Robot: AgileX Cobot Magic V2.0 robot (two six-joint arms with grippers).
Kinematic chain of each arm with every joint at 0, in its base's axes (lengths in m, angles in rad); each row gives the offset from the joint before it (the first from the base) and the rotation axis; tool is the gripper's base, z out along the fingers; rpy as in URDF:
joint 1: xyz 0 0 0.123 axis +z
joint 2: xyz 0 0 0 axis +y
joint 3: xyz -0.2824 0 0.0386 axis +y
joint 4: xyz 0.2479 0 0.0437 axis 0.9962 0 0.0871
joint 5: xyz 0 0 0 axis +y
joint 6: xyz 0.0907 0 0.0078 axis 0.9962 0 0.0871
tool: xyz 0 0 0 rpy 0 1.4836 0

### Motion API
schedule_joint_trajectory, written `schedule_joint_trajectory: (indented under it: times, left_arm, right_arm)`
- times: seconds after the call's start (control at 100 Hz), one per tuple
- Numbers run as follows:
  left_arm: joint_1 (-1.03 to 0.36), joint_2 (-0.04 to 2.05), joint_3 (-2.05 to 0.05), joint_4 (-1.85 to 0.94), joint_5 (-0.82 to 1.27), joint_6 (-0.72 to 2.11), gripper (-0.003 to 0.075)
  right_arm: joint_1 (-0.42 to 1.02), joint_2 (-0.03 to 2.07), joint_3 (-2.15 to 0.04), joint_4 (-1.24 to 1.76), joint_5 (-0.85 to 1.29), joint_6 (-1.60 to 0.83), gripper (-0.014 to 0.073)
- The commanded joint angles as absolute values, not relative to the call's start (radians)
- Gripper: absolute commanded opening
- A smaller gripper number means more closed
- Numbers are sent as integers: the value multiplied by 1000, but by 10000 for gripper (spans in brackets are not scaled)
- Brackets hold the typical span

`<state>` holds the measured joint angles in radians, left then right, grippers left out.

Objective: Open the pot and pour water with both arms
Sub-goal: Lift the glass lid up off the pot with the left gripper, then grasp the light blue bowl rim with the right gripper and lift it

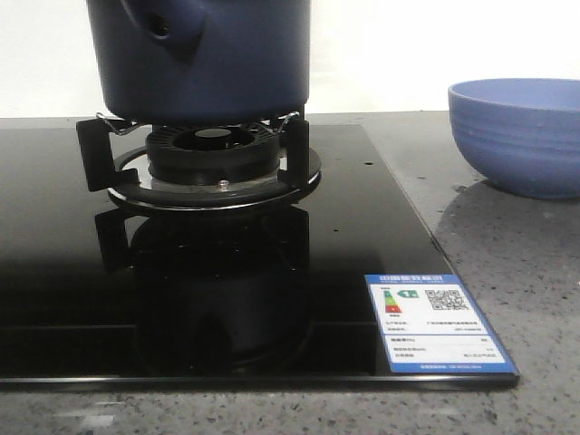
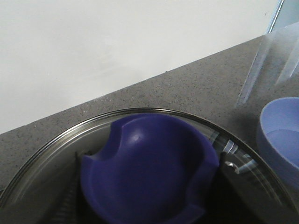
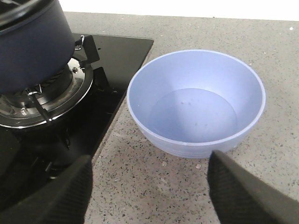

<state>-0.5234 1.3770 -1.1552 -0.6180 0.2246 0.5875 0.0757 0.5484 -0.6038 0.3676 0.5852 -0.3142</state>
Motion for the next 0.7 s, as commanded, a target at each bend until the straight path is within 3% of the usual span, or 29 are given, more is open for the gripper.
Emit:
schedule_joint_trajectory:
  times: [0.0,0.35,0.69]
  left_arm:
    - [-512,1291,-1194,-635,142,579,351]
    - [-364,1129,-1194,-596,218,579,351]
    - [-111,1044,-1194,-584,309,579,351]
  right_arm:
    - [76,565,-640,384,514,-326,472]
    - [71,777,-784,316,562,-218,472]
    - [-102,1129,-1137,188,840,-127,472]
